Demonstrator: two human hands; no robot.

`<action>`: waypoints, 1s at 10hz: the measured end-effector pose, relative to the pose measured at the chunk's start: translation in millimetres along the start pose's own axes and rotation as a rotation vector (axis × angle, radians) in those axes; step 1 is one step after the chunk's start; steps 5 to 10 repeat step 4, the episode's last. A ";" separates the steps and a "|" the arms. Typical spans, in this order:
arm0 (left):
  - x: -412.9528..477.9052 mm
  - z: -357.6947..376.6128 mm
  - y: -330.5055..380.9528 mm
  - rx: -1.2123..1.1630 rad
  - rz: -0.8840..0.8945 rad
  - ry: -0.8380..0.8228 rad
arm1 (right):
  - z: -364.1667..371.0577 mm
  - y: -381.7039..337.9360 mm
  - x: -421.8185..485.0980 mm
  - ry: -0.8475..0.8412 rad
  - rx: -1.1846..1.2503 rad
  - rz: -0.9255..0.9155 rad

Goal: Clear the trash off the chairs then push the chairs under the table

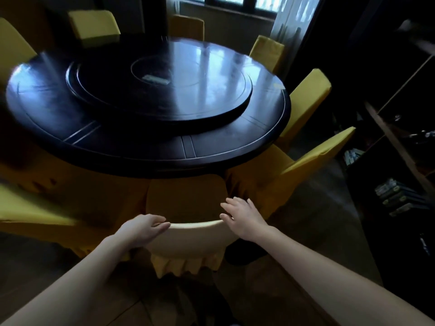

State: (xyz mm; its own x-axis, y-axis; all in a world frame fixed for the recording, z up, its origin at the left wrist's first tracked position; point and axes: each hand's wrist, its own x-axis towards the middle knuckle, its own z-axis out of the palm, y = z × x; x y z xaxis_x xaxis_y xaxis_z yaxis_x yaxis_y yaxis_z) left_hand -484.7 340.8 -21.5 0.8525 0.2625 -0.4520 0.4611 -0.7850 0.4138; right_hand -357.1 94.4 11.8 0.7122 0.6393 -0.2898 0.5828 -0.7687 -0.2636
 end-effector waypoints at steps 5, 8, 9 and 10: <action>-35.0 -127.0 161.1 0.159 0.424 0.664 | -169.3 3.6 -7.1 0.539 -0.170 -0.186; -35.0 -127.0 161.1 0.159 0.424 0.664 | -169.3 3.6 -7.1 0.539 -0.170 -0.186; -35.0 -127.0 161.1 0.159 0.424 0.664 | -169.3 3.6 -7.1 0.539 -0.170 -0.186; -35.0 -127.0 161.1 0.159 0.424 0.664 | -169.3 3.6 -7.1 0.539 -0.170 -0.186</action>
